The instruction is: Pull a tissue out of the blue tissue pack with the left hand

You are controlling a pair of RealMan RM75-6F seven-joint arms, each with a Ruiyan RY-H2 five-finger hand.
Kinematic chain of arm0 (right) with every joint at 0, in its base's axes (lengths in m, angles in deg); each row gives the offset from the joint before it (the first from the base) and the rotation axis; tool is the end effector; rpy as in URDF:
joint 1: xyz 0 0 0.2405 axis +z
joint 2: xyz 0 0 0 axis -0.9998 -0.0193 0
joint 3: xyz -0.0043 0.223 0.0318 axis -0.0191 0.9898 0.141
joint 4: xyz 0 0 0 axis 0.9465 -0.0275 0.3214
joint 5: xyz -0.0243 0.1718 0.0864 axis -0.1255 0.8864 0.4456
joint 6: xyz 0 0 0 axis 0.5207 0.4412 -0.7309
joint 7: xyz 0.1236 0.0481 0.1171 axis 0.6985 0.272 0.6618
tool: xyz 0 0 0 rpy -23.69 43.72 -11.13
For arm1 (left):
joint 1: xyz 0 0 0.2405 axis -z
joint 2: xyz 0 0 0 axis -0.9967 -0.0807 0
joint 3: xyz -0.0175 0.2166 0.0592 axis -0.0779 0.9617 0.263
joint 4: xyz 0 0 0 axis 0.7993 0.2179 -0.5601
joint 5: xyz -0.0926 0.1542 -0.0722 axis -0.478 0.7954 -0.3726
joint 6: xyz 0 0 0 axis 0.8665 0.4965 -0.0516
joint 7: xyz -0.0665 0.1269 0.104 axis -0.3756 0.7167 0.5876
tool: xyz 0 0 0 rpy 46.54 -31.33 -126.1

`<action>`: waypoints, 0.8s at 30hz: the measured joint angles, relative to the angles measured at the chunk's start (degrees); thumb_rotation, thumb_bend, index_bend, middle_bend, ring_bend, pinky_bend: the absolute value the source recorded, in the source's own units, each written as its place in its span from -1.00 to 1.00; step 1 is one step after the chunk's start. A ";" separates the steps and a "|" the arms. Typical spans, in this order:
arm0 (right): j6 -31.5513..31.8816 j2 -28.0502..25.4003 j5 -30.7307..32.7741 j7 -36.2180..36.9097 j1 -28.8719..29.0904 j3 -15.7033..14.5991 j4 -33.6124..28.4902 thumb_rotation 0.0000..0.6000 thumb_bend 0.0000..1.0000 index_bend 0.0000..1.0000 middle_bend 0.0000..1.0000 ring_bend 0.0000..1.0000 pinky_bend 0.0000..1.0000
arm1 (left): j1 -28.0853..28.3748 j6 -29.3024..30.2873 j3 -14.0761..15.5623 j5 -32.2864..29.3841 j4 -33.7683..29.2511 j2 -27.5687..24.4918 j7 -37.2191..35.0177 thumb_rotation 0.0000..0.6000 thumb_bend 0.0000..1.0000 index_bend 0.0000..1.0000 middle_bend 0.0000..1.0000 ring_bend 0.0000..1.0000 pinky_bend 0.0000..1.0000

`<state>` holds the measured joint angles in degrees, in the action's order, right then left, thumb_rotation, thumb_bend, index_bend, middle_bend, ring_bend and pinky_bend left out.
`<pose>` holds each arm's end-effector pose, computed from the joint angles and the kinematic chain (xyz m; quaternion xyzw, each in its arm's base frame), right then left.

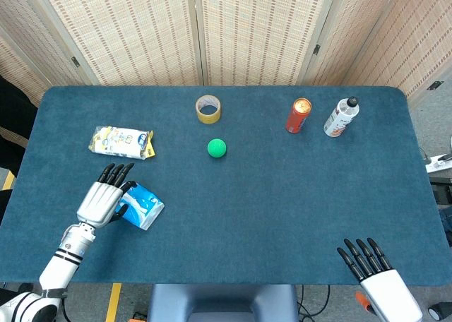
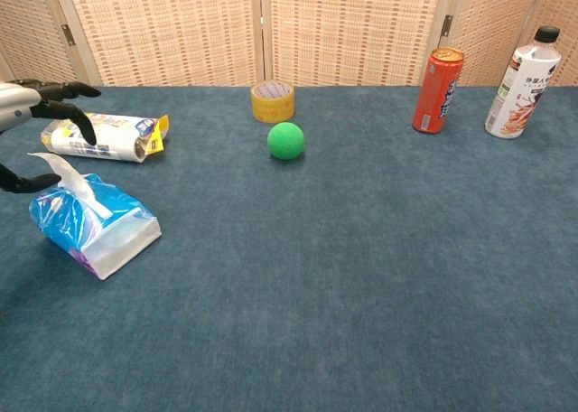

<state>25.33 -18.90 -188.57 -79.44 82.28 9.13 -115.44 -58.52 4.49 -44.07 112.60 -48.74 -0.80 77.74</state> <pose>-0.2326 -0.1022 0.1113 0.7633 -0.2604 0.2904 0.5151 -0.1776 0.3069 0.0646 -0.7480 -0.2892 -0.3350 0.4946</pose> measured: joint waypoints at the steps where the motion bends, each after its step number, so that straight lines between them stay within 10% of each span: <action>1: -0.06 0.00 0.02 -0.02 0.02 -0.01 -0.01 1.00 -0.97 -1.00 -1.00 -1.00 -1.00 | 0.33 -0.41 -0.01 -0.50 0.31 0.26 0.44 1.00 -0.14 -0.28 -1.00 -1.00 -0.82; 24: -0.11 0.17 -0.09 -0.15 0.08 -0.26 0.06 1.00 -0.97 -1.00 -1.00 -1.00 -1.00 | 4.01 -2.45 1.94 -6.61 4.81 1.86 6.50 1.00 0.17 0.28 -0.95 -1.00 -0.81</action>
<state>25.22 -18.73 -188.66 -79.58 82.36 8.87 -115.38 -54.51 2.04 -42.13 105.99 -43.93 1.06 84.24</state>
